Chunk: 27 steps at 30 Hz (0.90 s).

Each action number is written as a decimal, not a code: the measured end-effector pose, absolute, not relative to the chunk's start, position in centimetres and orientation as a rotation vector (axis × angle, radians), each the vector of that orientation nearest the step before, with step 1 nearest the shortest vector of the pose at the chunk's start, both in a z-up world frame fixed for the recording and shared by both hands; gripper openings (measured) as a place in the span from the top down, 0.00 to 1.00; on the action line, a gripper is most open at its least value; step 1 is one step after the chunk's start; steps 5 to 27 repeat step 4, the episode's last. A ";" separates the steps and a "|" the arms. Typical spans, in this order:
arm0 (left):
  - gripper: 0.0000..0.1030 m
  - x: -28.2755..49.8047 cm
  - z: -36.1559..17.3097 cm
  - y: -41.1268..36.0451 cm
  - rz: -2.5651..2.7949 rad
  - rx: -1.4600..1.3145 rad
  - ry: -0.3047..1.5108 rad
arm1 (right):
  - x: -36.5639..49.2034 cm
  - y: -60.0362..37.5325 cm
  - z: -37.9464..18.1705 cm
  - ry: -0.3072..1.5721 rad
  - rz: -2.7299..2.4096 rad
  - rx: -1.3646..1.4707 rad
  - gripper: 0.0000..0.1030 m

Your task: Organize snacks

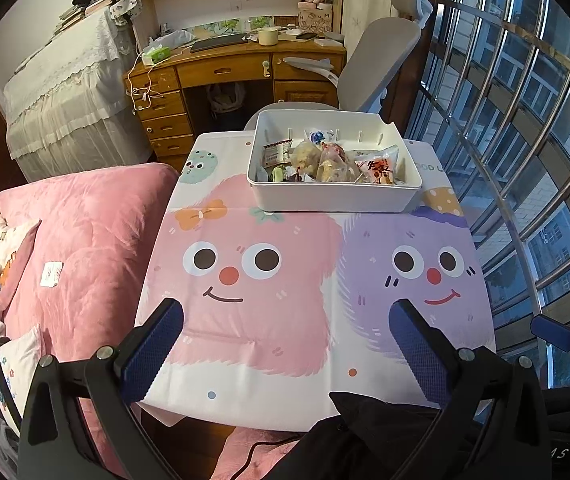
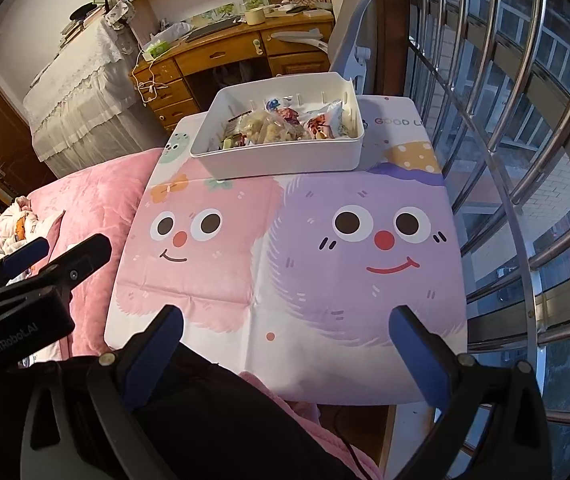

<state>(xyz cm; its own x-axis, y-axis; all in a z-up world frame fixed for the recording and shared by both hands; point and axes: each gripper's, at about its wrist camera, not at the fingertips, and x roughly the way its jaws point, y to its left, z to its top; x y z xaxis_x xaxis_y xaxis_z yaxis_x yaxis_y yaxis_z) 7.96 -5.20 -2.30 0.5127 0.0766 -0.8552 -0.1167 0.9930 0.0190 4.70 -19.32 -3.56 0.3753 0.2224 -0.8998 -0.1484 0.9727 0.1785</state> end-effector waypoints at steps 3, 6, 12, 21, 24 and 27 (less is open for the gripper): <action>0.01 8.7 -2.6 -5.3 0.116 -0.039 1.033 | 5.2 -19.4 -3.7 1.167 0.238 0.075 0.00; 0.01 9.0 -2.7 -5.3 0.116 -0.038 1.035 | 5.3 -19.5 -3.7 1.168 0.238 0.075 0.00; 0.01 9.0 -2.7 -5.3 0.116 -0.038 1.035 | 5.3 -19.5 -3.7 1.168 0.238 0.075 0.00; 0.01 9.0 -2.7 -5.3 0.116 -0.038 1.035 | 5.3 -19.5 -3.7 1.168 0.238 0.075 0.00; 0.01 9.0 -2.7 -5.3 0.116 -0.038 1.035 | 5.3 -19.5 -3.7 1.168 0.238 0.075 0.00; 0.01 9.0 -2.7 -5.3 0.116 -0.038 1.035 | 5.3 -19.5 -3.7 1.168 0.238 0.075 0.00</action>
